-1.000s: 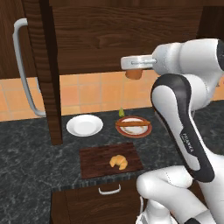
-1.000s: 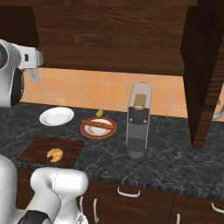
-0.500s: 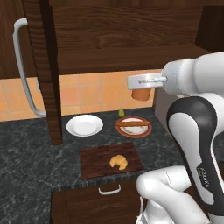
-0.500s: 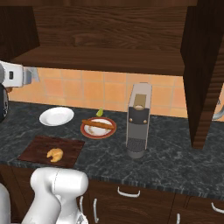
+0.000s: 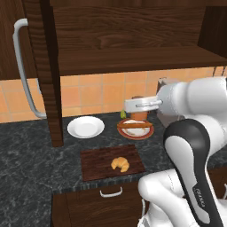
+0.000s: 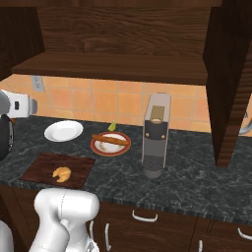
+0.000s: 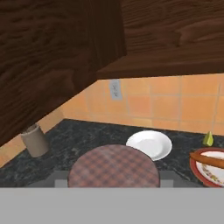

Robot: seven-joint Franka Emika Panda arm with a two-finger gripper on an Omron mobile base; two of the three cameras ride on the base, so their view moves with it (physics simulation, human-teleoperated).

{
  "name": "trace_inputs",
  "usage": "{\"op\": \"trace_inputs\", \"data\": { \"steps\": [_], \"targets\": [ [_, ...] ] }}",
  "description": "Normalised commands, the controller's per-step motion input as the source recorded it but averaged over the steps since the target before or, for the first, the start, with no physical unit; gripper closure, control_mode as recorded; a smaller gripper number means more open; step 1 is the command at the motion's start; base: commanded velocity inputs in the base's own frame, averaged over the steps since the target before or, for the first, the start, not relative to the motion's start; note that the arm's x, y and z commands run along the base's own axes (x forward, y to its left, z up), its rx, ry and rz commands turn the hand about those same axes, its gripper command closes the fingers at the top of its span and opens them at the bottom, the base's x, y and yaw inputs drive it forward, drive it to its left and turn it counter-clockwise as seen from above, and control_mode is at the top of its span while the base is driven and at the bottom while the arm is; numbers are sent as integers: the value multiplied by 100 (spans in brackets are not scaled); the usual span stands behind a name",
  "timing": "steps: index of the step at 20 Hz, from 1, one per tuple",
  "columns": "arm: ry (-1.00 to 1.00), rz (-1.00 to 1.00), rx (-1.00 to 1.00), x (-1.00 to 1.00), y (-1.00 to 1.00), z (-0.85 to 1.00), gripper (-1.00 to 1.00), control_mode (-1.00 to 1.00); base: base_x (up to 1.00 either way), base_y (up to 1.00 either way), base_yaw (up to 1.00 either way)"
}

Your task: From the different types of pastries on the counter, select a croissant and place it on the cutting board. Then retrieve a jar of jam from the cabinet and place it alongside the croissant on the cutting board.

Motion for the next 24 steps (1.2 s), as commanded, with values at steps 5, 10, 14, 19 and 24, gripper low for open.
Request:
{"op": "trace_inputs", "data": {
  "steps": [5,10,14,19,24],
  "targets": [
    [7,8,-25,2,26,-77,100,-100,0,0,0],
    [3,6,-12,11,13,-45,100,-100,0,0,0],
    [1,2,-2,31,0,-37,100,-100,0,0,0],
    [0,0,-5,37,0,-43,100,-100,0,0,0],
    [0,0,-9,30,2,-60,100,-100,0,0,0]
  ]
}}
